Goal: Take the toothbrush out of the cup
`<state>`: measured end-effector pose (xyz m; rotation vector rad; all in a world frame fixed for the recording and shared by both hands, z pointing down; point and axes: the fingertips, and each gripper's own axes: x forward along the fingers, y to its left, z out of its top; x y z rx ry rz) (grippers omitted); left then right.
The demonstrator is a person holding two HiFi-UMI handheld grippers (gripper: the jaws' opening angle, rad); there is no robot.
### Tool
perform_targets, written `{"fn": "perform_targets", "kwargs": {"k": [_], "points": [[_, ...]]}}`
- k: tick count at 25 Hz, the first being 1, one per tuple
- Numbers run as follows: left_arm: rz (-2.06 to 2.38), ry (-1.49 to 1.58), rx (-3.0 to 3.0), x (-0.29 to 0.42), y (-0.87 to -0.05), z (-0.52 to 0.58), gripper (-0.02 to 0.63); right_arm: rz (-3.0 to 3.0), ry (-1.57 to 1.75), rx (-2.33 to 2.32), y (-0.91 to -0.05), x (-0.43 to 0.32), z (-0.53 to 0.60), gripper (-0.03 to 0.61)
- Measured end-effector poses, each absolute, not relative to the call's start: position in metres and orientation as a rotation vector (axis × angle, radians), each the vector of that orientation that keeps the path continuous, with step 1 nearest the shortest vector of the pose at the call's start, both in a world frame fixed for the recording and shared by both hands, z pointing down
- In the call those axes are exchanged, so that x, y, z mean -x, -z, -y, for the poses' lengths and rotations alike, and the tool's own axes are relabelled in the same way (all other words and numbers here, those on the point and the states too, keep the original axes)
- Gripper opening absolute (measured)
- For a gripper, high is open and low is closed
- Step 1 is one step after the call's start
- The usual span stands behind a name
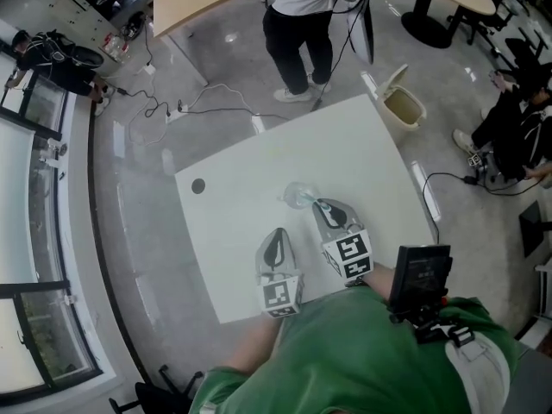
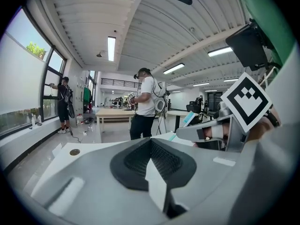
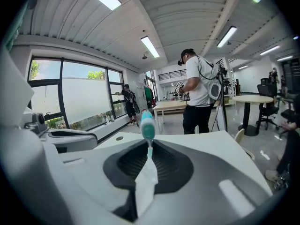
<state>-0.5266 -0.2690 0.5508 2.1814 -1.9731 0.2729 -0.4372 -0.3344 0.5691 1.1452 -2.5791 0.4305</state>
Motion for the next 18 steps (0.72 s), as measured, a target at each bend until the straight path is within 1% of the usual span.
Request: {"fn": "perform_targets", "kwargs": {"k": [8, 18], "points": [[1.959, -0.183, -2.264, 0.517, -0.519, 0.261, 0.006, 2.610, -0.352, -1.219, -0.521, 0.420, 0.307, 0.034], [1.902, -0.095, -2.313, 0.508, -0.510, 0.226, 0.006, 2.587, -0.308, -1.323, -0.505, 0.399, 0.255, 0.034]]}}
